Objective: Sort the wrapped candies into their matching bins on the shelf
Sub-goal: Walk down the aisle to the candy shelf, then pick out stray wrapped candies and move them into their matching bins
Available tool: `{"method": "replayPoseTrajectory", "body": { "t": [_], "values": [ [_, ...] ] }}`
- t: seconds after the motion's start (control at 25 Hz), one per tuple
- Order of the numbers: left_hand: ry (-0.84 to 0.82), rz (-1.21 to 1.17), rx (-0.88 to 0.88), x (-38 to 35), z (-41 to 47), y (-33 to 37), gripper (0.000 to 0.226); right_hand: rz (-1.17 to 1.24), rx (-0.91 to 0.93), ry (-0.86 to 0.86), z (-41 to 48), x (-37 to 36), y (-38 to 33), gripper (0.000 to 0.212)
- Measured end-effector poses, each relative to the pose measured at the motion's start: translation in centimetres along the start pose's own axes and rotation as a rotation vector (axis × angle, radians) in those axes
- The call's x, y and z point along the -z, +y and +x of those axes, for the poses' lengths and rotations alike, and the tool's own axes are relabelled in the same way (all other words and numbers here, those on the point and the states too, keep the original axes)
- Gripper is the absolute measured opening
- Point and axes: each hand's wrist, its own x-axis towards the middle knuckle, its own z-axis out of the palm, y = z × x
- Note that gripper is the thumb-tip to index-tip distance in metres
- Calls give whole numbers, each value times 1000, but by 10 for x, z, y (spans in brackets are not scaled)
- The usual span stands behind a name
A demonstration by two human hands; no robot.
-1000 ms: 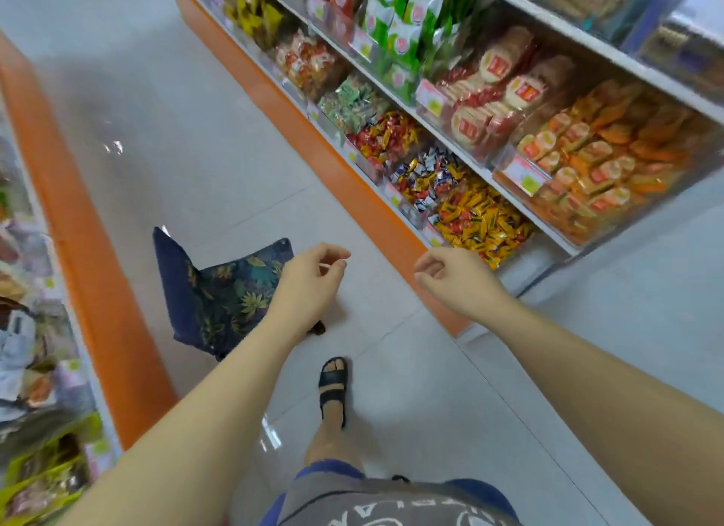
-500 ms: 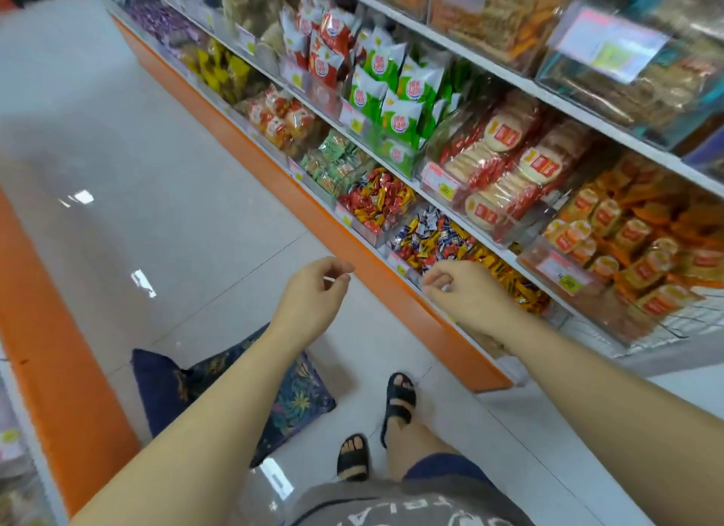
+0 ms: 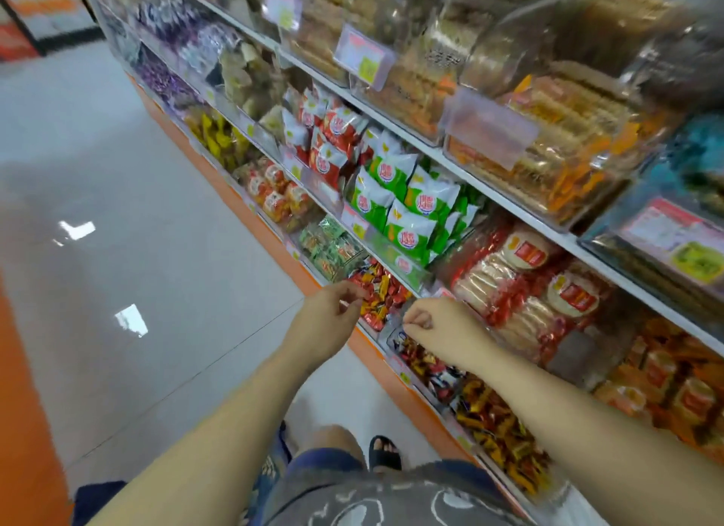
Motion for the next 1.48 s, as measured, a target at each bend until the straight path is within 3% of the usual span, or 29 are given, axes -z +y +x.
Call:
{"method": "replayPoseTrajectory", "body": {
  "t": [0.32,0.76,0.96,1.24,1.4,1.48],
  "values": [
    [-187,98,-104,27,102,-22,18,55,-122,40,69,-1,-7,12],
    [-665,323,-477,85,231,-79,25,301,-552,417,140,-58,-85,14],
    [-736,378,-519,81,238,-107,24,319,-687,449,132,-96,-90,15],
    [-691,331,-497,-54,232,-178,23,229,-769,335,110,-168,34,16],
    [-596,224,-508,-156,240,-203,32,186,-744,421,121,-210,122,22],
    [-578,222,-549,-202,244,-209,47,-21,-708,479,131,-229,164,28]
  ]
}}
